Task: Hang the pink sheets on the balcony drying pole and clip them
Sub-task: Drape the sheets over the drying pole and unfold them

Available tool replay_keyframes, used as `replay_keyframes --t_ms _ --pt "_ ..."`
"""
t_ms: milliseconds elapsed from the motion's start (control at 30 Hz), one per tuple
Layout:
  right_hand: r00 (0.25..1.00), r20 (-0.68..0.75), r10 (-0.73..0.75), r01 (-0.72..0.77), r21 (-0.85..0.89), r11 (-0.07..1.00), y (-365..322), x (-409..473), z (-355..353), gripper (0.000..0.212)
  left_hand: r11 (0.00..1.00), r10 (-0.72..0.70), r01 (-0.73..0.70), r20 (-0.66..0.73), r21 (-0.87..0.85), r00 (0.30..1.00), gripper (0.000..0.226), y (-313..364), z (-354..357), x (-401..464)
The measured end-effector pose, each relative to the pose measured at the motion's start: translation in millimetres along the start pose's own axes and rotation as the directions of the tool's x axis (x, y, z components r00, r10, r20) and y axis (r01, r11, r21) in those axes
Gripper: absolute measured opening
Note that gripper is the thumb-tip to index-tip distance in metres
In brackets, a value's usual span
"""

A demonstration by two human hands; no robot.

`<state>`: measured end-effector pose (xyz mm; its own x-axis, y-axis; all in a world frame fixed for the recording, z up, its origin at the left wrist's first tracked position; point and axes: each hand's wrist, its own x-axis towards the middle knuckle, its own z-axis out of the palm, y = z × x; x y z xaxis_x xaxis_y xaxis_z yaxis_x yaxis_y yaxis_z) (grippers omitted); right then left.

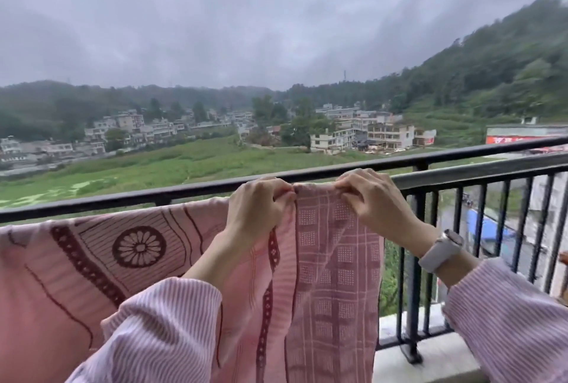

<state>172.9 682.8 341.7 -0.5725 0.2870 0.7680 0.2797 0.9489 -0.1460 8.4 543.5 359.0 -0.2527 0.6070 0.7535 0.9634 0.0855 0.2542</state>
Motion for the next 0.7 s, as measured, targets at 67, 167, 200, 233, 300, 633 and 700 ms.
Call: replay_keyframes --t_ms 67,167,200,233,300,633,700 --pt "0.998 -0.058 0.002 0.001 0.059 0.998 3 4 2 0.007 0.999 -0.032 0.031 -0.063 -0.027 0.998 0.012 6 3 4" --pt "0.998 -0.068 -0.005 0.009 0.061 0.998 11 13 -4 0.009 0.999 -0.053 0.051 -0.095 -0.02 0.994 0.014 17 9 11" --pt "0.997 -0.083 0.009 -0.006 0.034 0.999 18 16 -11 0.01 0.999 -0.041 0.039 -0.103 -0.019 0.994 0.014 24 12 16" --pt "0.994 -0.105 0.025 -0.026 -0.001 1.0 26 20 -20 0.01 1.0 -0.016 0.014 -0.108 -0.022 0.994 0.014 33 16 23" --pt "0.98 -0.182 0.084 -0.099 -0.072 0.992 44 28 -42 0.007 0.997 0.051 -0.056 -0.106 -0.054 0.993 0.014 61 29 41" --pt "0.976 -0.048 0.21 -0.215 -0.19 0.958 73 2 -56 0.035 0.962 0.164 -0.196 0.171 0.192 0.972 0.03 75 63 24" --pt "0.994 -0.036 0.101 -0.104 -0.085 0.991 37 1 -35 0.035 0.964 0.161 -0.179 0.104 0.197 0.981 0.029 49 46 7"
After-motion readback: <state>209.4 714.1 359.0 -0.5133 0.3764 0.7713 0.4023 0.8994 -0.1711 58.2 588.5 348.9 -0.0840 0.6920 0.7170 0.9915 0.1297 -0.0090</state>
